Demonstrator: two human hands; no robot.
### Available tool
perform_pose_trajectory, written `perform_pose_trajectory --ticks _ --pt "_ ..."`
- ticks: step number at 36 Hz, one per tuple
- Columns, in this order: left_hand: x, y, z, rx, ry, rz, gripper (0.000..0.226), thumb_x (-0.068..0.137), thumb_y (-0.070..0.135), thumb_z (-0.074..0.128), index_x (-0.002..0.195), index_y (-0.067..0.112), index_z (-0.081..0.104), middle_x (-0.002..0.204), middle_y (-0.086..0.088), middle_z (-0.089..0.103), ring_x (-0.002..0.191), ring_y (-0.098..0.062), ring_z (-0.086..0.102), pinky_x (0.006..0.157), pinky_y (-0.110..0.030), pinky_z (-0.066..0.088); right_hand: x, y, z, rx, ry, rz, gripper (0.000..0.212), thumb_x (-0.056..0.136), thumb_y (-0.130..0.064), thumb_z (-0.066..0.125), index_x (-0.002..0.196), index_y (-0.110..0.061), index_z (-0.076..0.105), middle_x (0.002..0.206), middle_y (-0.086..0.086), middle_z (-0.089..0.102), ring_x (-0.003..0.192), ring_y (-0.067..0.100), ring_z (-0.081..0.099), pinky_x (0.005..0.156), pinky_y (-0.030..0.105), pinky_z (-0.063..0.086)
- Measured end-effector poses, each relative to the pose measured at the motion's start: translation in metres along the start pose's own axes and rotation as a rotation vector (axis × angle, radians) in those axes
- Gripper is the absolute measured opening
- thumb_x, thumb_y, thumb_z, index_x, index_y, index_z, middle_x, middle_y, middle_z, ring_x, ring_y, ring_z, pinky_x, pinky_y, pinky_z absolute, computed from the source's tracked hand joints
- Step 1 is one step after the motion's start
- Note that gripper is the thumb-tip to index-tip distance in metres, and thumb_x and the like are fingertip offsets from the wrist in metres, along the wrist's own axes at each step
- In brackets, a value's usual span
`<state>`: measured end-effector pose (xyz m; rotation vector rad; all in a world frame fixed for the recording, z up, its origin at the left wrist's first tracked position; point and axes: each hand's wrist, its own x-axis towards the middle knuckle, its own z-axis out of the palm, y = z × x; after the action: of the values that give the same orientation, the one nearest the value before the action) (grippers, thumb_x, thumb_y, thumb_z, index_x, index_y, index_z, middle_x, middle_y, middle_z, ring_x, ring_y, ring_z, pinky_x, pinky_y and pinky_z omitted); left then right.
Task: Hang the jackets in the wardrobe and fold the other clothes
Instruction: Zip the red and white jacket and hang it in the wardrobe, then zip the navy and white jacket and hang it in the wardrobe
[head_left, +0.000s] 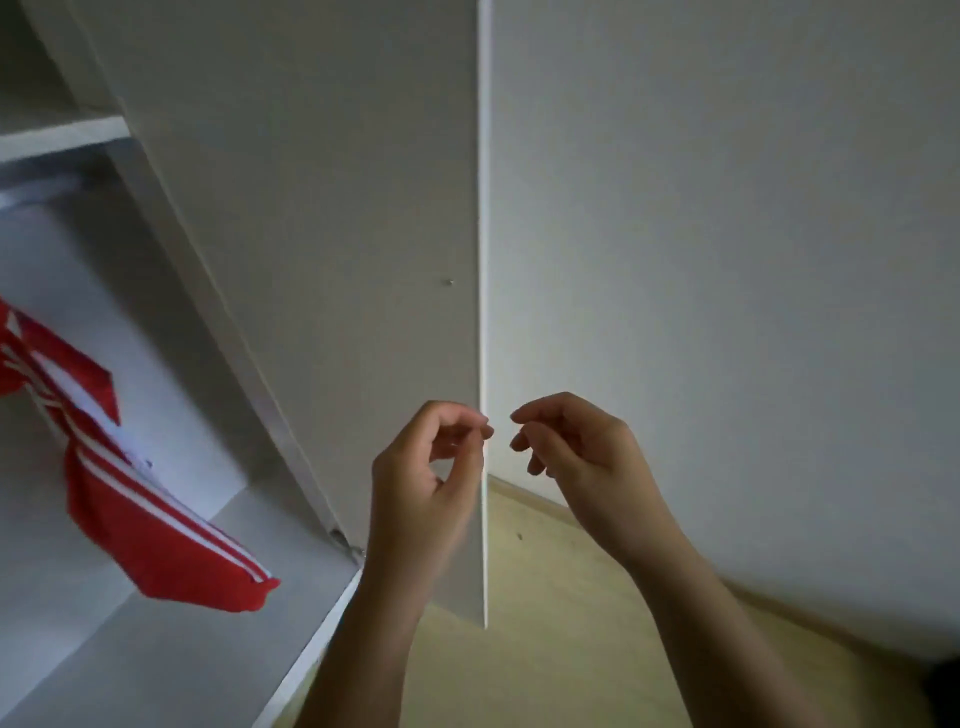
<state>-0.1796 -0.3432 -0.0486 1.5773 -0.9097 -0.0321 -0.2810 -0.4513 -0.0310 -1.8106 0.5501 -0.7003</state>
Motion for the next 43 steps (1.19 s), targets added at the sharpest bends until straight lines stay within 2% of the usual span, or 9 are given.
perform_pose_trajectory --ticks 4,9,14,21,29,36,39,43 --pt "-0.032 0.038 0.082 -0.101 -0.153 -0.028 0.018 0.090 0.006 0.058 0.088 0.023 0.064 0.086 0.014 0.069 0.085 -0.005 0.066 0.073 -0.017 0.051 -0.050 0.018 -0.085 -0.002 0.175 0.058 0.022 0.090 -0.009 0.053 0.089 -0.027 0.067 0.078 -0.008 0.070 0.065 0.007 0.062 0.061 0.015 0.046" --pt "-0.064 0.090 0.173 -0.164 -0.373 0.056 0.016 0.091 0.007 0.057 0.089 0.021 0.064 0.087 0.017 0.067 0.086 -0.001 0.064 0.072 -0.010 0.048 -0.113 0.036 -0.180 0.000 0.413 0.120 0.026 0.090 -0.003 0.051 0.086 -0.024 0.066 0.076 -0.005 0.070 0.063 0.008 0.061 0.060 0.017 0.046" --pt "-0.091 0.129 0.252 -0.236 -0.581 0.121 0.017 0.090 0.004 0.056 0.087 0.019 0.064 0.085 0.016 0.067 0.085 -0.002 0.064 0.072 -0.012 0.048 -0.170 0.053 -0.255 0.007 0.644 0.164 0.025 0.091 -0.001 0.051 0.088 -0.019 0.068 0.076 -0.002 0.070 0.062 0.008 0.061 0.059 0.015 0.047" --pt "-0.133 0.168 0.368 -0.347 -0.861 0.173 0.015 0.091 0.005 0.057 0.086 0.017 0.064 0.083 0.012 0.069 0.083 -0.002 0.065 0.072 -0.012 0.048 -0.235 0.083 -0.347 -0.061 0.932 0.220 0.030 0.090 0.001 0.052 0.083 -0.024 0.068 0.073 -0.001 0.070 0.060 0.009 0.060 0.060 0.021 0.046" --pt "-0.166 0.205 0.525 -0.450 -1.110 0.221 0.020 0.091 0.010 0.059 0.085 0.029 0.061 0.081 0.013 0.068 0.081 -0.003 0.065 0.070 -0.010 0.047 -0.277 0.122 -0.467 -0.132 1.178 0.314 0.025 0.092 0.001 0.052 0.086 -0.017 0.068 0.071 -0.001 0.068 0.061 0.010 0.059 0.061 0.021 0.049" --pt "-0.188 0.246 0.675 -0.511 -1.303 0.203 0.015 0.091 0.010 0.059 0.087 0.024 0.063 0.082 0.017 0.068 0.078 -0.002 0.064 0.070 -0.010 0.048 -0.307 0.158 -0.584 -0.147 1.343 0.441 0.023 0.093 -0.002 0.053 0.087 -0.017 0.068 0.074 0.002 0.069 0.061 0.011 0.060 0.060 0.023 0.047" --pt "-0.207 0.263 0.726 -0.530 -1.407 0.214 0.017 0.091 0.012 0.059 0.086 0.028 0.063 0.081 0.018 0.067 0.078 -0.002 0.065 0.069 -0.009 0.048 -0.325 0.168 -0.624 -0.147 1.421 0.467 0.023 0.093 -0.002 0.053 0.086 -0.018 0.068 0.073 0.000 0.069 0.063 0.012 0.060 0.063 0.026 0.049" --pt "-0.241 0.284 0.774 -0.518 -1.565 0.243 0.020 0.091 0.012 0.058 0.084 0.030 0.062 0.081 0.016 0.068 0.077 -0.003 0.064 0.067 -0.009 0.047 -0.359 0.177 -0.652 -0.115 1.568 0.507 0.023 0.093 0.000 0.051 0.087 -0.015 0.067 0.070 -0.002 0.068 0.060 0.010 0.059 0.056 0.021 0.048"
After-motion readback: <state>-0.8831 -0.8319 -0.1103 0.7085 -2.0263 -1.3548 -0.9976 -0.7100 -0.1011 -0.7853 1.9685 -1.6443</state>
